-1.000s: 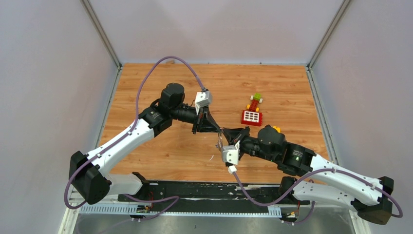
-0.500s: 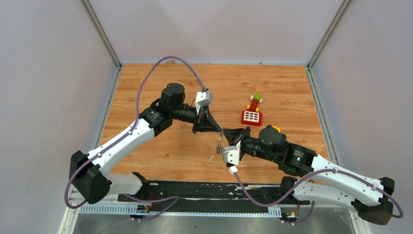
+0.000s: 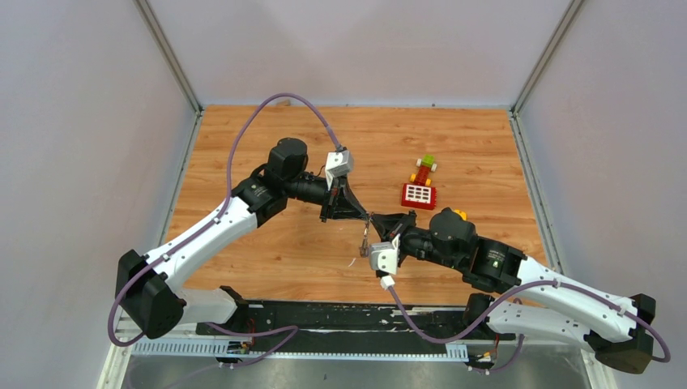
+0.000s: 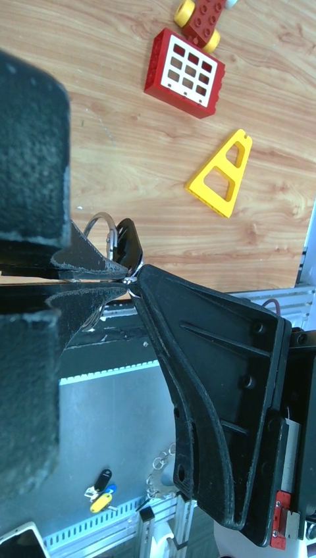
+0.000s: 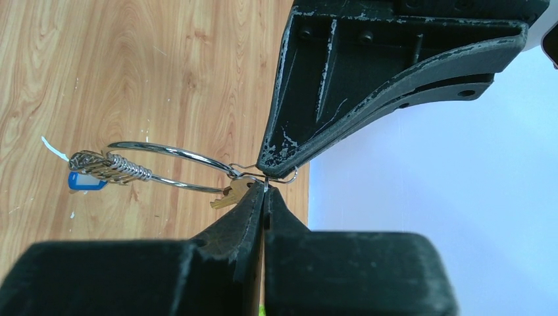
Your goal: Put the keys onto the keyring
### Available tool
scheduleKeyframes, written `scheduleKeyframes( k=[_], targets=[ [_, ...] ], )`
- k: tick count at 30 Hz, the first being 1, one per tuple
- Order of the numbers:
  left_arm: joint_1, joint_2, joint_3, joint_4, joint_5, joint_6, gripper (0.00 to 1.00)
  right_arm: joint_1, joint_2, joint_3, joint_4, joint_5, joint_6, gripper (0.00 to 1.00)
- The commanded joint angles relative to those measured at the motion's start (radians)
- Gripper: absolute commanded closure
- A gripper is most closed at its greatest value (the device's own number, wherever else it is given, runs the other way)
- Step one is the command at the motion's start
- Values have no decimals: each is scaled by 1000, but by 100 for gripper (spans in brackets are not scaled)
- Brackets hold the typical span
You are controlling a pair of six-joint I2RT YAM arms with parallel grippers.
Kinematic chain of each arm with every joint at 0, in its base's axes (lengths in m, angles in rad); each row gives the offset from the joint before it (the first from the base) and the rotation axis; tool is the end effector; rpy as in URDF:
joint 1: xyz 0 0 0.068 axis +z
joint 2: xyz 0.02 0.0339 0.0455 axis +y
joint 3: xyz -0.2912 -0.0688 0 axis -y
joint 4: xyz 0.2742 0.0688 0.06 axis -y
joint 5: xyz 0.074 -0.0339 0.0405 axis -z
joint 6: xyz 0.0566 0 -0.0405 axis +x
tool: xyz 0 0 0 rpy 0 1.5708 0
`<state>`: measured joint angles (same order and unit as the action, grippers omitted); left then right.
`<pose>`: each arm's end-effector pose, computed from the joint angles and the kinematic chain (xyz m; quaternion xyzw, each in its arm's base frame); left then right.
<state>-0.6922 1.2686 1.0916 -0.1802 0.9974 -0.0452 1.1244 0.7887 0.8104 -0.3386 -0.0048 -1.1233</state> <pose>0.2098 -0.2357 0.3657 0.4879 0.5973 -0.5470 0.3255 0.0912 0.1911 0.3453 -0.7309 0.3487 0.0023 0.5867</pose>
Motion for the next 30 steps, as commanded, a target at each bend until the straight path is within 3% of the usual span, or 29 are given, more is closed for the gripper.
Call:
scheduleKeyframes(
  k=[1, 30],
  targets=[
    [-3, 4, 2, 54, 31, -22, 100, 5, 6, 17, 60, -8, 20, 100],
    [-15, 14, -12, 50, 30, -15, 100, 6, 9, 47, 74, 42, 64, 100]
  ],
)
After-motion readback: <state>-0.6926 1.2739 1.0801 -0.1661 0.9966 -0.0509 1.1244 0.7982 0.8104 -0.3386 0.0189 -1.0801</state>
